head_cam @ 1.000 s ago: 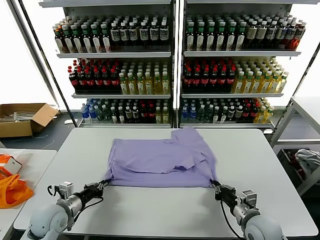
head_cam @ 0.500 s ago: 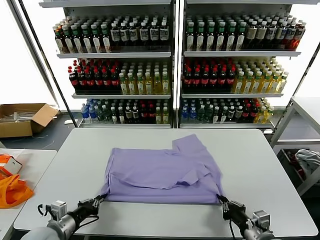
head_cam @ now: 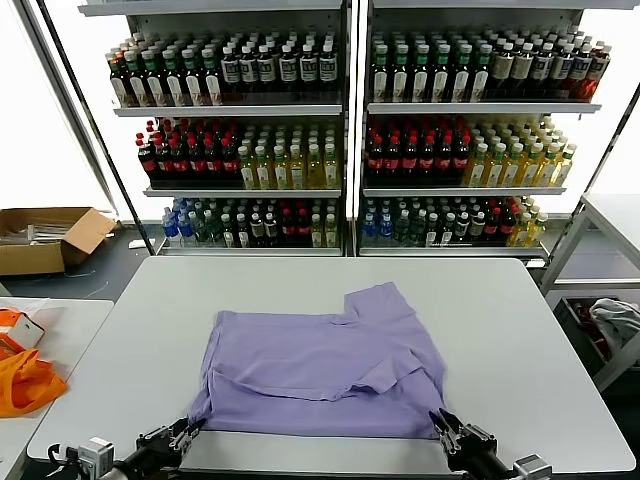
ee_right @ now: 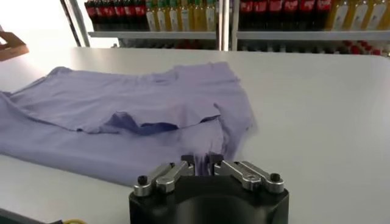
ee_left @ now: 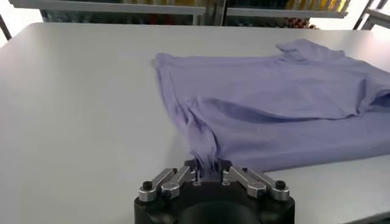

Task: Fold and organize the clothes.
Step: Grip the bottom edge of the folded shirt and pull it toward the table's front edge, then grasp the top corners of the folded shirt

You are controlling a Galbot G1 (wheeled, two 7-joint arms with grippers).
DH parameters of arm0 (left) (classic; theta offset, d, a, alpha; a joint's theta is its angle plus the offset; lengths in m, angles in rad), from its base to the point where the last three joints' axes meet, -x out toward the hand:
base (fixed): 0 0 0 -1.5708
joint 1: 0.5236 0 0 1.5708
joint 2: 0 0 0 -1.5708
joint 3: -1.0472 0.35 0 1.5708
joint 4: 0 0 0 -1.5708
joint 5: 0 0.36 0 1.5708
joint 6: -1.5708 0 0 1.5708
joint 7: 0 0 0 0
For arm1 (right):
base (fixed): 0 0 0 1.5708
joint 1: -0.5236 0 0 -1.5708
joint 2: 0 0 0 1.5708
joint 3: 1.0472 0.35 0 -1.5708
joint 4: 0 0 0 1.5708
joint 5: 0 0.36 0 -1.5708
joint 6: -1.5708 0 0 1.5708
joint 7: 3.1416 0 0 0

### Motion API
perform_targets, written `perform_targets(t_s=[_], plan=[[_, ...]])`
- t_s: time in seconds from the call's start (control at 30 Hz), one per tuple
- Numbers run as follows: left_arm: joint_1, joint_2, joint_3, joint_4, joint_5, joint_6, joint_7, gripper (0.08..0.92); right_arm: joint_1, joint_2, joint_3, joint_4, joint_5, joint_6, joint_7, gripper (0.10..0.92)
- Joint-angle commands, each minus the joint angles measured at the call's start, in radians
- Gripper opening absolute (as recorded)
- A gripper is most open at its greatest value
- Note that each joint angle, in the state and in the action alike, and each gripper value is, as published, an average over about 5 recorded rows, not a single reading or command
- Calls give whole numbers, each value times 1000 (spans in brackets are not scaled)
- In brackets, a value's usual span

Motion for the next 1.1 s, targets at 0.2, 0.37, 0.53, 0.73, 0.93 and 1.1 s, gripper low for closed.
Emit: perform_targets(t_s=[0.2, 0.37, 0.53, 0.73, 0.93, 1.1], plan=[[-100, 136, -128, 14, -192, -6, -30, 569, 483, -109, -13, -218, 181, -56, -36, 641], [-283, 218, 28, 150, -259, -18, 37, 716, 757, -109, -186, -466, 152, -78, -246, 773], [-526, 249, 204, 322, -234, -26, 85, 813, 994, -75, -362, -662, 97, -103, -317, 821], [-794, 255, 377, 530, -227, -37, 122, 822, 1215, 2, -529, -866, 100, -145, -320, 823], [-974, 245, 534, 679, -220, -56, 140, 823, 1327, 75, -630, -1007, 102, -185, -311, 823], [-1064, 221, 620, 751, -208, -71, 138, 823, 1358, 103, -694, -1072, 99, -218, -298, 823]])
